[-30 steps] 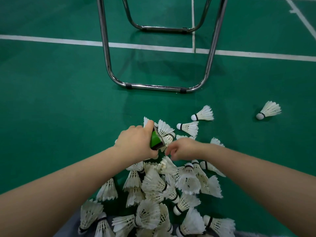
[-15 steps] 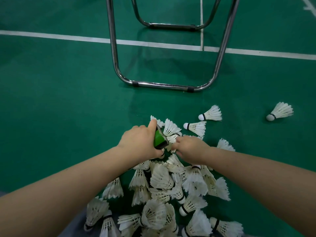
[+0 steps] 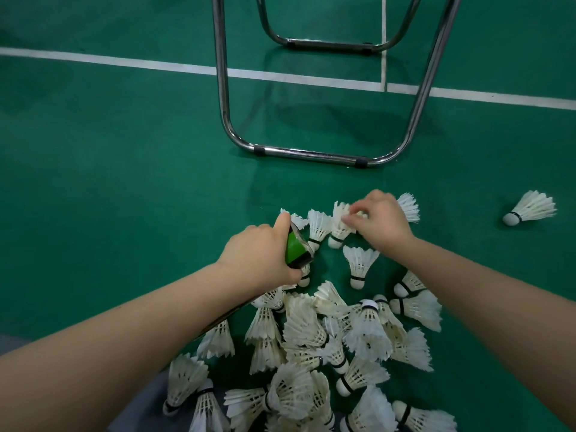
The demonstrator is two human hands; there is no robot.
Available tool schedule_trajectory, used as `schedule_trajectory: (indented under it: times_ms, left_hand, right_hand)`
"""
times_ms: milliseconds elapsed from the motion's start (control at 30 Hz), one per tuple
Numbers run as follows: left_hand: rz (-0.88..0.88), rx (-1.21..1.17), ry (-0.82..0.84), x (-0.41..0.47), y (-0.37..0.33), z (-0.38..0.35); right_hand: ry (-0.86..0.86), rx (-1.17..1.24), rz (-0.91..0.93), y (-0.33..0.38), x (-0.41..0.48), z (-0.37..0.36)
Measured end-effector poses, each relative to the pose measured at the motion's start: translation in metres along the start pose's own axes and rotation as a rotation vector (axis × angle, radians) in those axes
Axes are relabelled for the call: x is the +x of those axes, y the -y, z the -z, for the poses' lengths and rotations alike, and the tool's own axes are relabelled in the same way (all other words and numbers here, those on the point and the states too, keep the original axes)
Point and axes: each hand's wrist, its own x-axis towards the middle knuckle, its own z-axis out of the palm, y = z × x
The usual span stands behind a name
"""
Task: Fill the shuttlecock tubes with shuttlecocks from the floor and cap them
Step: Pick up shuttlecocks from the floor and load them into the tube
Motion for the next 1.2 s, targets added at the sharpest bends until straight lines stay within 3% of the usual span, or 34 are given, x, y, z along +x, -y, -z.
schedule_trajectory:
  times_ms: [100, 200, 300, 400, 567, 967, 1067, 1200]
  left_hand:
    - [0.005, 0.004, -0.004, -0.002, 0.004, 0.002]
    - [-0.003, 0.007, -0.018, -0.003, 0.003, 0.004]
    - [-0.011, -0.017, -0.050, -0.004, -0.001, 0.008]
    - [0.009, -0.031, -0.069, -0.005, -0.001, 0.012]
    - [0.043, -0.044, -0.064, -0.006, 0.006, 0.019]
    - [-0.089, 0.038, -0.124, -0.015, 0.004, 0.030]
    - [-0.094, 0.028, -0.158, -0.012, 0.009, 0.033]
    - [-0.007, -0.069, -0.207, -0.005, 0.020, 0.044]
  right_hand:
    - [0.088, 0.670, -0.193, 0.006, -0.005, 0.012]
    - [0.117, 0.859, -0.132, 0.024, -0.012, 0.020]
    - [0.164, 0.868, -0.013, 0.048, -0.017, 0.022]
    - [0.331, 0.787, 0.056, 0.066, -0.021, 0.031]
    - [0.668, 0.683, 0.002, 0.075, -0.022, 0.039]
    - [1.069, 0.705, 0.045, 0.111, -0.026, 0.029]
    - [0.984, 0.673, 0.100, 0.117, -0.026, 0.027]
    - [0.433, 1.066, -0.028, 0.112, -0.013, 0.023]
